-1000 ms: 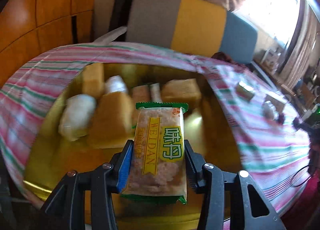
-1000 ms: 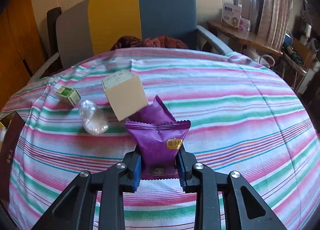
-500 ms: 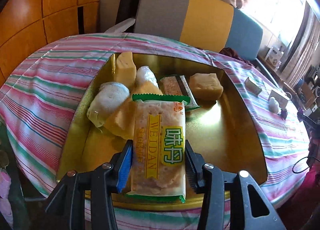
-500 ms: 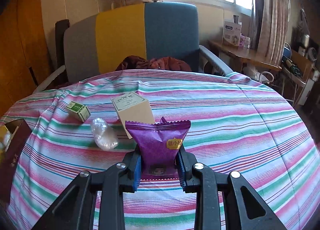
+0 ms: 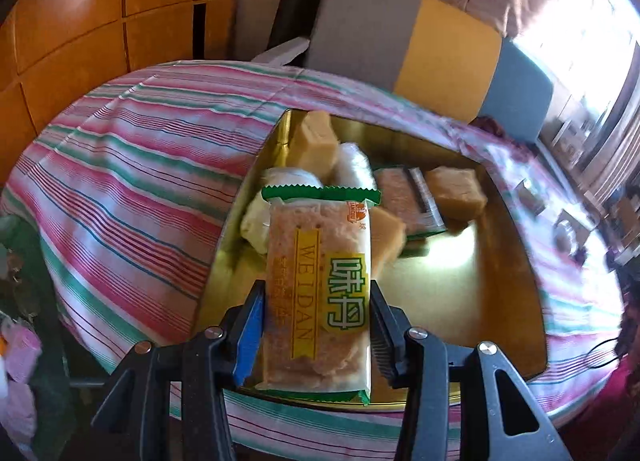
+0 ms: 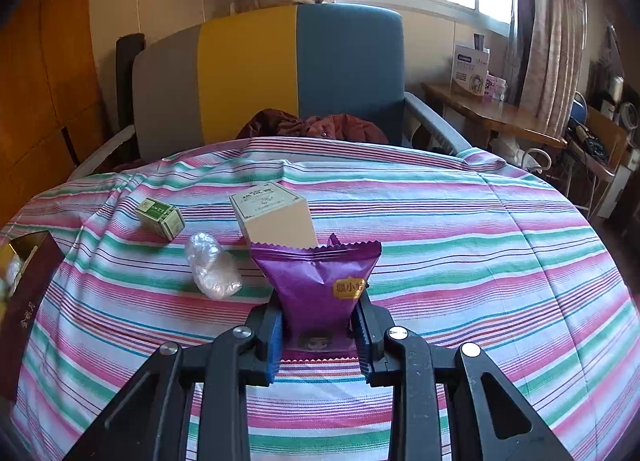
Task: Organize objects
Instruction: 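Lower the WEIDAN packet into the tray and open the left tool while the right tool releases the purple packet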
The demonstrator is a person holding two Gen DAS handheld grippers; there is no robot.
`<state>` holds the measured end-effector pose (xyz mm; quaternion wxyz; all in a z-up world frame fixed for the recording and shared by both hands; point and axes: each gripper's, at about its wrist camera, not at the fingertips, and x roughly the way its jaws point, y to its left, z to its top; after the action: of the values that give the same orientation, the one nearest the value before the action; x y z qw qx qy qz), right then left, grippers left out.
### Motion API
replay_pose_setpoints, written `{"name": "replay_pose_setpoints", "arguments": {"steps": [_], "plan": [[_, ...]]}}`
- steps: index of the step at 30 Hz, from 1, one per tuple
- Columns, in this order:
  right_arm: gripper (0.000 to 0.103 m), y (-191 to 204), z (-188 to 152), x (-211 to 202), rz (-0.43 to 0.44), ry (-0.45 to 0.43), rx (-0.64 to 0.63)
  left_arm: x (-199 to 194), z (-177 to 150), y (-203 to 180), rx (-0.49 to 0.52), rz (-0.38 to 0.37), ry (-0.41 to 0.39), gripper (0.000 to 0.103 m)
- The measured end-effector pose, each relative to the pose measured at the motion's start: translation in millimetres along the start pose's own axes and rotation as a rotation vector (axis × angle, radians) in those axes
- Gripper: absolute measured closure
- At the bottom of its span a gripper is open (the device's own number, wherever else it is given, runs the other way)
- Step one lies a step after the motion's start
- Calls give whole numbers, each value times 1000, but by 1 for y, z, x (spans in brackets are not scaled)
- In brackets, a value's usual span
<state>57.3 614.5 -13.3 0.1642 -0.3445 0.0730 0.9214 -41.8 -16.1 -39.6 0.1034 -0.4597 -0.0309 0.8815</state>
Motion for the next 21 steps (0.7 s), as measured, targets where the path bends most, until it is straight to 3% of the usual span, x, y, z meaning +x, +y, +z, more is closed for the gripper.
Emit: {"name": "replay_pose_setpoints", "arguments": {"steps": [5,9,12,17,21], "plan": [[73,5,5,-16,47,-67,-2,25,0,-3,33,80,86,56],[73,28,12,-38,96,-108,-62,41,-3,-6,48,81,150,56],[73,50,13,-52,164,-121,-63,44,1,-12,59,52,152,56],[73,110,11,-73,306,-123,-110,49,3,-14,76,44,186,56],[73,172,5,-83,454,-96,-155,48,0,-10,117,96,234,56]]}}
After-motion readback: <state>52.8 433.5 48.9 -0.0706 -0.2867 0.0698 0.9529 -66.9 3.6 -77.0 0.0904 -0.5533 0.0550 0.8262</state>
